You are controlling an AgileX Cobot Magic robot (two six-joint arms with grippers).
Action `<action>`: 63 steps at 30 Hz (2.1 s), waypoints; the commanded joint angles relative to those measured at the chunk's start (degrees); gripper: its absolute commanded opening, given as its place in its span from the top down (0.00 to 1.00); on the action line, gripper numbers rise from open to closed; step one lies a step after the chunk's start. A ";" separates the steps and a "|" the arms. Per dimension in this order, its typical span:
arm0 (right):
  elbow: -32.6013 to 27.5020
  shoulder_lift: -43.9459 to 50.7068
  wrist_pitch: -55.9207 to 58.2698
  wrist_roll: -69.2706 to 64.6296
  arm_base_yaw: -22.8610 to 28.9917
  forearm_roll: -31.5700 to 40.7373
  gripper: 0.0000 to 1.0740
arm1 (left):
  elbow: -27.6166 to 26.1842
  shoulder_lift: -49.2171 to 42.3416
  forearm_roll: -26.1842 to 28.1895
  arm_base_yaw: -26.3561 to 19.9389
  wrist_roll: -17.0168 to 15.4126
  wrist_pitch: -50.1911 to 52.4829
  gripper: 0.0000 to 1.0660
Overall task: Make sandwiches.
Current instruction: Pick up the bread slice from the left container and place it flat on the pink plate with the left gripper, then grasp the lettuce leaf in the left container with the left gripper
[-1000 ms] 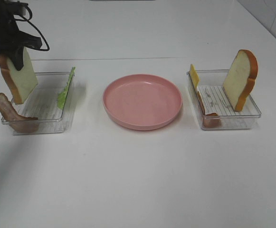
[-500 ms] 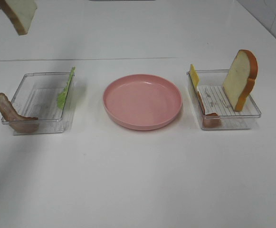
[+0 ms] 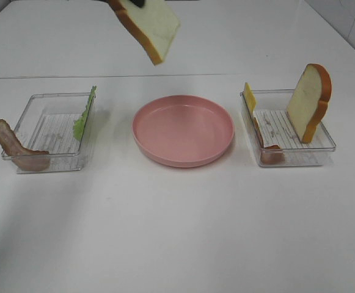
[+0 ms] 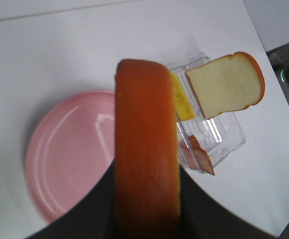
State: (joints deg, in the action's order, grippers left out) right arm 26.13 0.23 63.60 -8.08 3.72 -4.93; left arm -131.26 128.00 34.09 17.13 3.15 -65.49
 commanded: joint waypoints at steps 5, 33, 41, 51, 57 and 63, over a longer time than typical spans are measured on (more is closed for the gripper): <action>0.00 1.78 -0.40 0.06 -0.06 -0.46 0.11 | -0.06 8.14 0.46 5.39 -2.35 6.47 1.00; 0.00 1.78 -0.40 0.06 -0.06 -0.46 0.11 | -0.06 20.23 -1.55 10.60 -5.44 10.14 0.92; 0.00 1.78 -0.40 0.06 -0.06 -0.46 0.11 | -0.74 20.11 -8.59 10.60 -9.40 3.78 0.19; 0.00 1.78 -0.40 0.06 -0.06 -0.46 0.11 | -11.34 20.05 -17.76 10.60 -9.74 -10.20 0.08; 0.00 1.78 -0.40 0.06 -0.06 -0.46 0.11 | -12.15 16.96 -19.08 10.60 -9.68 -10.08 0.08; 0.00 1.78 -0.40 0.06 -0.06 -0.46 0.11 | -10.31 10.43 -21.26 10.60 -7.73 -10.08 0.08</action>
State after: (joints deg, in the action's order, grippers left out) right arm 26.13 0.23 63.60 -8.08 3.72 -4.93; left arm -142.21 140.72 13.06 27.33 -5.56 -69.44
